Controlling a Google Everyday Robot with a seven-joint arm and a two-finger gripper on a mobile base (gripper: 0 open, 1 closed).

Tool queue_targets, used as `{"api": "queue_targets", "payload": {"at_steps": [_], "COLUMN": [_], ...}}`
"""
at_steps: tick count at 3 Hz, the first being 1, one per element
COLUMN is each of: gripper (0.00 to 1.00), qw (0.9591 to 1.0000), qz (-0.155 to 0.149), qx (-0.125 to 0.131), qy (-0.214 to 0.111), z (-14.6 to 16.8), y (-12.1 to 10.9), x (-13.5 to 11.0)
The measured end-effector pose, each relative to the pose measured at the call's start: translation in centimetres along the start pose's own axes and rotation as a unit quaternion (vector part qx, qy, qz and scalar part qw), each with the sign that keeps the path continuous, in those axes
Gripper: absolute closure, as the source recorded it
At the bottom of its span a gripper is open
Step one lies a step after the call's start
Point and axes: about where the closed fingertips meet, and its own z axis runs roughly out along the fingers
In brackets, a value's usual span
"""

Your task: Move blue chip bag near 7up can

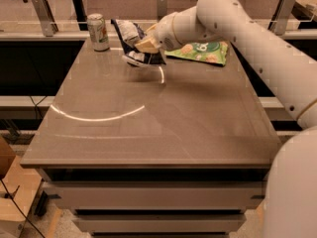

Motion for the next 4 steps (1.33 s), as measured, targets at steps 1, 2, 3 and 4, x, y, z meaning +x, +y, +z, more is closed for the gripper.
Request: {"api": "queue_targets", "payload": {"at_steps": [1, 2, 3, 4], "gripper": [1.00, 0.83, 0.59, 0.36], "qw": [0.9998, 0.9995, 0.9990, 0.9988], "qz": [0.013, 0.029, 0.042, 0.047], "qx": [0.011, 0.013, 0.013, 0.013], "qy": [0.008, 0.007, 0.005, 0.006], "z": [3.0, 5.5, 7.6, 8.9], "y": [-0.7, -1.1, -1.3, -1.0], "x": [0.6, 0.5, -0.1, -0.7]}}
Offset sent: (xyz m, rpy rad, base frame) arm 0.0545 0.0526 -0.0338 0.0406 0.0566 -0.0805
